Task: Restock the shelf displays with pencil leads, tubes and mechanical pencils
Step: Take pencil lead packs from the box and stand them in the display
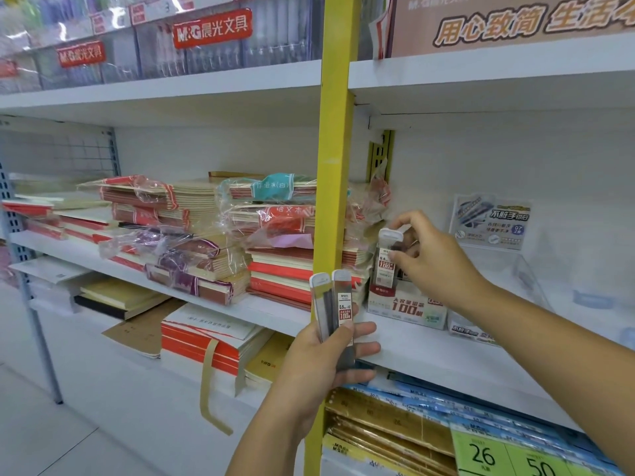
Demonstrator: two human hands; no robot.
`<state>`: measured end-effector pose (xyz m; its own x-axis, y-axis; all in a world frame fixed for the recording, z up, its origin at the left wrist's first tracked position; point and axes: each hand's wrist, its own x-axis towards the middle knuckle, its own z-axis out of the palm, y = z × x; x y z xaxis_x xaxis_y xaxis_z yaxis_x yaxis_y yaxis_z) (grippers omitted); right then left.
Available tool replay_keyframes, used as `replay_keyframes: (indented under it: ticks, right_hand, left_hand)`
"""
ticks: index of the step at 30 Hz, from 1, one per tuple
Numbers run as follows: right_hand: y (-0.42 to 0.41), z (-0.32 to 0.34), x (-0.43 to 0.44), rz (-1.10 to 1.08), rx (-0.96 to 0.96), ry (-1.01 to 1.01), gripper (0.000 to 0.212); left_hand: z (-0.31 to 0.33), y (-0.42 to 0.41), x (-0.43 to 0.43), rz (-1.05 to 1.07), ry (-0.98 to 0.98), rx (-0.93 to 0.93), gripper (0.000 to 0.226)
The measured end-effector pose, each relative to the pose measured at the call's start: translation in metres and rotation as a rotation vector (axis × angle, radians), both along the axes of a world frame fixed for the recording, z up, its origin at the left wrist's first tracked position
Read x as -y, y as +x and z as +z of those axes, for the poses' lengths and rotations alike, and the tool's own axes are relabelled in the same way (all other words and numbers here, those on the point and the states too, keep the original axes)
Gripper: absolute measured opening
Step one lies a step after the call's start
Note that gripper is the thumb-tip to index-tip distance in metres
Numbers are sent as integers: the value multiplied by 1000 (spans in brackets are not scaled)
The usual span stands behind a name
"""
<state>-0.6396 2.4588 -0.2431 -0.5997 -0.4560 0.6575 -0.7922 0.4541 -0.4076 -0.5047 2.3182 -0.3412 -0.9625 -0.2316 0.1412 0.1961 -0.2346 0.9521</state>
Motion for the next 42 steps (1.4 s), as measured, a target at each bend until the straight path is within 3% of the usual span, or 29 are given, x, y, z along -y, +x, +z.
replay_keyframes:
  ticks: [2,7,11,14,17,20,23,29,32,35,42]
  right_hand:
    - [-3,-5,2,-47,-37,85,31]
    - [-12,-10,4,-287,-352,244,34]
    - [-12,-10,3,-366,-396,324,41]
    - [-4,-11,0,-314,-385,255,37]
    - [18,-13,-7,-30,-86,9,17]
    - [42,-18,-10,249,247,-10,16]
    - [51,-23,-9,309,362,-36,26]
    - [51,-21,-20,277,420,-230,15]
    - [39,-2,-33,160,312,-399,14]
    - [27,20,-36,138,162,-431,16]
    - [5,23,-9,-30,-100,-53,21]
  left_hand:
    - [0,0,0,5,-7,7,21]
    - [-1,0,3,0,-19,10,22]
    - [-1,1,2,-24,2,24,23]
    - [-1,0,1,-52,2,10,28]
    - [0,2,-1,-85,-16,-4,47]
    - [0,3,-5,-94,-47,-6,56]
    - [0,3,-9,-87,-88,-3,51]
    - [0,6,-15,-139,-38,-16,44]
    - [0,7,-12,-73,-17,-5,38]
    - [2,7,-8,-10,-29,6,25]
    - [0,3,-3,124,-106,8,11]
